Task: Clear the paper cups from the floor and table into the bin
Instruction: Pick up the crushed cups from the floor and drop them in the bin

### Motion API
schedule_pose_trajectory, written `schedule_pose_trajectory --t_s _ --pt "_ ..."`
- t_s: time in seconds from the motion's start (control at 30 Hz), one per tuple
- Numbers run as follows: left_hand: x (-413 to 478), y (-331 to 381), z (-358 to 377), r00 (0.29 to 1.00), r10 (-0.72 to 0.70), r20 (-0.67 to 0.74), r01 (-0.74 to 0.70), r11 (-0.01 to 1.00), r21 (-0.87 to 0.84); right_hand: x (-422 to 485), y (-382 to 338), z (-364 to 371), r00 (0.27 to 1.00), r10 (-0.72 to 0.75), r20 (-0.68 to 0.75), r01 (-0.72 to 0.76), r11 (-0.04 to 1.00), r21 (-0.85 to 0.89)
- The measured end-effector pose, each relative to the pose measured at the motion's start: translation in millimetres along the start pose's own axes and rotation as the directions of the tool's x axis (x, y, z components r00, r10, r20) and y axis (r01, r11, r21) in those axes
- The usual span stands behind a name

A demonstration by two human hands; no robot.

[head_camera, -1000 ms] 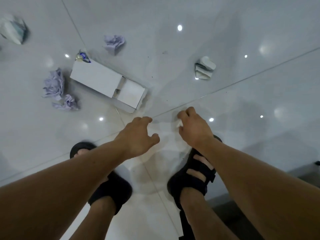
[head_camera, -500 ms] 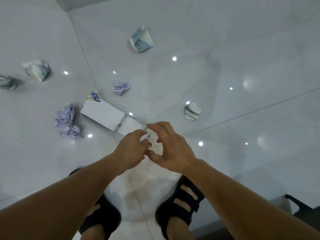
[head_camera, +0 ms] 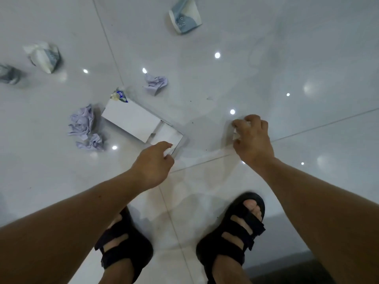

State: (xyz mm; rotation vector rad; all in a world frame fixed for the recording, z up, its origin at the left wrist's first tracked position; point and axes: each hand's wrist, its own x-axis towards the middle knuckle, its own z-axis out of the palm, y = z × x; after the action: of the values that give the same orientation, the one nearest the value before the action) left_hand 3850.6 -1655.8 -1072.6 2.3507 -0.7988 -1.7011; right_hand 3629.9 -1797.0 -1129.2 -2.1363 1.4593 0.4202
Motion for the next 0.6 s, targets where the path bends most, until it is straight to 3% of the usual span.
schedule_pose_trajectory --t_s 0.1,0.23,0.47,0.6 --pt "-14.2 10.1 -12.6 1.0 0.016 -0.004 -0.016 1.0 -0.024 -23.5 -22.7 -0.9 0.994 -0.063 0.09 0.06 0.998 0.034" --pt "-47.3 34.1 -46.0 0.991 0.116 -0.062 -0.113 0.992 0.049 -49.5 -71.9 -36.5 0.993 -0.11 0.052 0.101 0.982 0.161" --pt "-151.6 71.2 -157.2 0.966 0.218 -0.137 -0.183 0.955 0.234 -92.8 -172.7 -165.1 0.97 -0.232 0.071 0.216 0.959 0.18" --pt "-240.0 97.7 -228.5 0.95 0.245 -0.191 -0.203 0.955 0.217 -142.1 -229.7 -258.8 0.934 -0.334 0.124 0.32 0.94 0.121"
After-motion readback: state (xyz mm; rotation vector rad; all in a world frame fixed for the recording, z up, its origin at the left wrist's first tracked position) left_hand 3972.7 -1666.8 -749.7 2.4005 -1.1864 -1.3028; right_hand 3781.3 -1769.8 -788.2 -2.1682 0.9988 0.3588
